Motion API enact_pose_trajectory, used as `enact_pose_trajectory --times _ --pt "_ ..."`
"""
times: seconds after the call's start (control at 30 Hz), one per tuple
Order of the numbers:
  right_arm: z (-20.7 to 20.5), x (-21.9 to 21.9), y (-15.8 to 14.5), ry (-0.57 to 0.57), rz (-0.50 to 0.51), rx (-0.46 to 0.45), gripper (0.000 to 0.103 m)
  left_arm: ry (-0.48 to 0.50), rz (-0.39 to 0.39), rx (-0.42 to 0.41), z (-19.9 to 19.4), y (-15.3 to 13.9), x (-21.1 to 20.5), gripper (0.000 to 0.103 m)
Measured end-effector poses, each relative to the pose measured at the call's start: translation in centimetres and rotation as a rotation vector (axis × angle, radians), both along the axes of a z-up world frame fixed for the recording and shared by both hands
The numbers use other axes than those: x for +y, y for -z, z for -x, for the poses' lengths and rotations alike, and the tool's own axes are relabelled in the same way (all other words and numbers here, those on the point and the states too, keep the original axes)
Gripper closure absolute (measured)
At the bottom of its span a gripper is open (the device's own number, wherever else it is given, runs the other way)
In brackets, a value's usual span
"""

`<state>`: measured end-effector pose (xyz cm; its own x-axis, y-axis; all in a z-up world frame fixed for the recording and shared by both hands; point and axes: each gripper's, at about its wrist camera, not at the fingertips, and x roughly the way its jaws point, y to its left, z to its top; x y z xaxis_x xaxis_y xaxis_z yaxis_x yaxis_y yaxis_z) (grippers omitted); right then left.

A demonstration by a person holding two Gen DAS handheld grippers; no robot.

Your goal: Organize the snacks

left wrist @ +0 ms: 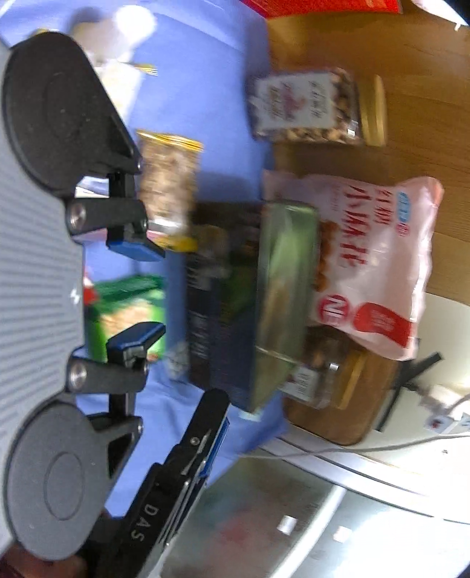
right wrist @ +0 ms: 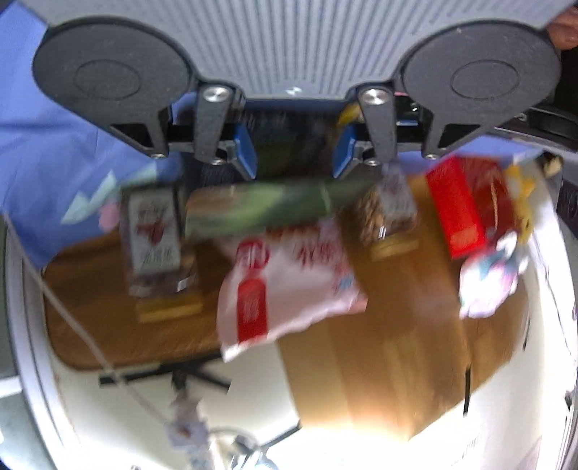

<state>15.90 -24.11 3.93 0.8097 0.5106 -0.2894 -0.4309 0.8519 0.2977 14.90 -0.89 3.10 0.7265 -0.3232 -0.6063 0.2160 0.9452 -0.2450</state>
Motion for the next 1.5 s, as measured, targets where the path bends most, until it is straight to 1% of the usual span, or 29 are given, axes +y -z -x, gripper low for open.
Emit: enact_pose_trajectory --times 0.07,0.17,0.2,0.23,0.27,0.3,0.37,0.43,0.5,0.57,0.63,0.67,0.7,0.73,0.77,0.87,0.9,0.93,0.97,1.1,1.2,1.3,1.37,1.5 --pt "0.6 0.5 0.8 -0.009 0.024 0.036 0.04 -0.012 -0.009 0.02 0.5 0.8 0.2 0.065" --pt "1.0 1.0 1.9 -0.011 0.047 0.094 0.037 -0.027 -0.014 0.035 1.1 1.8 0.8 0.066" --pt "1.0 1.1 2.1 -0.016 0.049 0.111 0.035 -0.033 -0.019 0.027 1.2 2.0 0.9 0.067" --pt "0.9 1.3 2.4 -0.02 0.057 0.13 0.029 -0.041 -0.027 0.024 1.4 2.0 1.0 0.067" --pt "0.7 1.6 2.5 -0.026 0.071 0.142 0.027 -0.049 -0.029 0.025 1.5 1.9 1.1 0.067" --pt "0.7 1.9 2.6 -0.033 0.085 0.149 0.026 -0.055 -0.022 0.028 1.6 2.0 1.4 0.067" --pt "0.5 2.5 2.8 -0.065 0.121 0.17 0.019 -0.059 0.001 0.032 1.7 1.9 1.7 0.068" --pt "-0.1 3.1 3.1 -0.094 0.154 0.209 0.018 -0.066 0.025 0.041 1.7 1.9 2.2 0.071" --pt "-0.8 3.3 3.4 -0.104 0.162 0.258 0.016 -0.067 0.057 0.051 1.5 1.9 2.7 0.072" --pt "-1.2 3.6 3.5 -0.111 0.175 0.269 0.012 -0.058 0.085 0.063 1.3 1.9 2.9 0.068" --pt "-0.9 4.5 3.5 -0.114 0.23 0.254 0.013 -0.046 0.087 0.062 1.4 1.8 2.7 0.062" --pt "-0.7 5.0 3.5 -0.122 0.262 0.243 0.022 -0.037 0.078 0.059 1.4 1.8 2.5 0.06" --pt "-0.4 5.5 3.5 -0.133 0.295 0.227 0.028 -0.033 0.07 0.055 1.5 1.8 2.3 0.058" --pt "-0.2 6.0 3.5 -0.124 0.331 0.21 0.04 -0.028 0.065 0.051 1.5 1.8 2.1 0.056" --pt "0.0 6.3 3.5 -0.118 0.355 0.195 0.054 -0.024 0.065 0.05 1.6 1.8 2.0 0.056" --pt "0.4 6.0 3.4 -0.112 0.353 0.178 0.072 -0.018 0.077 0.054 1.6 1.7 2.0 0.053" --pt "0.4 5.7 3.4 -0.098 0.343 0.182 0.073 -0.017 0.08 0.057 1.7 1.7 2.1 0.053" --pt "0.4 5.3 3.4 -0.081 0.329 0.188 0.079 -0.016 0.082 0.059 1.7 1.7 2.1 0.053" --pt "0.4 4.9 3.3 -0.065 0.315 0.193 0.081 -0.016 0.084 0.06 1.8 1.7 2.1 0.053" --pt "1.1 3.4 3.1 -0.016 0.283 0.19 0.084 -0.015 0.097 0.067 1.9 1.7 2.3 0.052" --pt "2.3 3.2 2.7 0.014 0.311 0.147 0.085 -0.012 0.116 0.078 2.0 1.7 2.3 0.051" --pt "3.7 3.5 2.3 0.021 0.395 0.075 0.085 -0.004 0.143 0.09 2.1 1.6 2.5 0.051" --pt "4.4 4.0 2.2 0.013 0.47 0.024 0.085 -0.002 0.156 0.092 2.3 1.4 2.7 0.051" --pt "5.9 5.4 2.4 -0.032 0.662 -0.095 0.085 -0.008 0.175 0.082 2.7 0.9 3.3 0.051"
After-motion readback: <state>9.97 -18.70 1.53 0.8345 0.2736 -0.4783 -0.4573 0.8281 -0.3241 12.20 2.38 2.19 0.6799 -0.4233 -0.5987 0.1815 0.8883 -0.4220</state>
